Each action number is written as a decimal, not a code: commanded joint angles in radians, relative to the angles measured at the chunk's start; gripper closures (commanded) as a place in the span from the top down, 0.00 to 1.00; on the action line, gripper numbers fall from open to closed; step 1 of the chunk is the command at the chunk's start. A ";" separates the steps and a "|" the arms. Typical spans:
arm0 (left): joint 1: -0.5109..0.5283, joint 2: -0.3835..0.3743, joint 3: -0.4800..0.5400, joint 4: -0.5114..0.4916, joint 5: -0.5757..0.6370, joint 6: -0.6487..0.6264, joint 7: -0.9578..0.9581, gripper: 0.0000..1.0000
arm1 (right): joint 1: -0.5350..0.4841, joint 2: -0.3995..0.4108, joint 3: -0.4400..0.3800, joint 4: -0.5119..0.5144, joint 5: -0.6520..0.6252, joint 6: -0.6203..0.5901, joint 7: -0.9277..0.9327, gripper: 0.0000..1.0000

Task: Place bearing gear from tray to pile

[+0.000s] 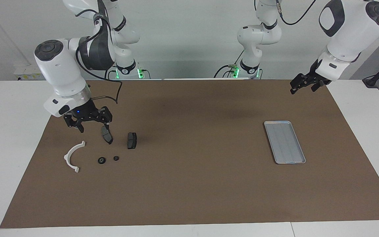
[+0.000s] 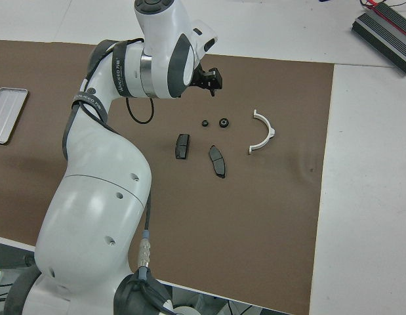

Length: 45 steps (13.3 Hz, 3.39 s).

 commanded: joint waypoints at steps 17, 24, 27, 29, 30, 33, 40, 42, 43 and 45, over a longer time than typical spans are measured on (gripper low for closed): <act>0.000 -0.009 -0.002 0.007 0.006 -0.019 -0.001 1.00 | -0.034 -0.113 0.002 -0.015 -0.007 -0.187 0.163 1.00; 0.000 -0.009 -0.002 0.007 0.005 -0.019 -0.001 1.00 | -0.051 -0.117 0.002 -0.016 -0.009 -0.198 0.148 1.00; 0.000 -0.009 -0.002 0.007 0.005 -0.019 -0.001 1.00 | -0.050 -0.117 0.002 -0.009 -0.015 -0.198 0.119 1.00; 0.000 -0.009 -0.002 0.007 0.006 -0.019 -0.001 1.00 | -0.044 -0.136 0.005 -0.005 -0.015 -0.207 0.119 1.00; 0.000 -0.009 -0.002 0.007 0.005 -0.019 -0.001 1.00 | -0.042 -0.145 0.005 -0.005 -0.015 -0.210 0.117 1.00; 0.000 -0.009 -0.002 0.007 0.006 -0.019 -0.001 1.00 | -0.044 -0.186 0.007 -0.005 -0.014 -0.214 0.116 1.00; 0.000 -0.009 -0.002 0.007 0.006 -0.019 -0.001 1.00 | -0.045 -0.212 0.007 0.007 -0.012 -0.216 0.055 1.00; 0.000 -0.009 -0.002 0.007 0.006 -0.019 -0.001 1.00 | -0.050 -0.212 0.007 0.005 -0.012 -0.221 0.013 1.00; 0.000 -0.009 -0.002 0.007 0.006 -0.019 -0.001 1.00 | -0.051 -0.212 0.005 0.007 -0.012 -0.234 0.002 1.00; 0.000 -0.009 -0.002 0.007 0.005 -0.019 -0.001 1.00 | -0.051 -0.212 0.005 0.007 -0.012 -0.237 -0.033 1.00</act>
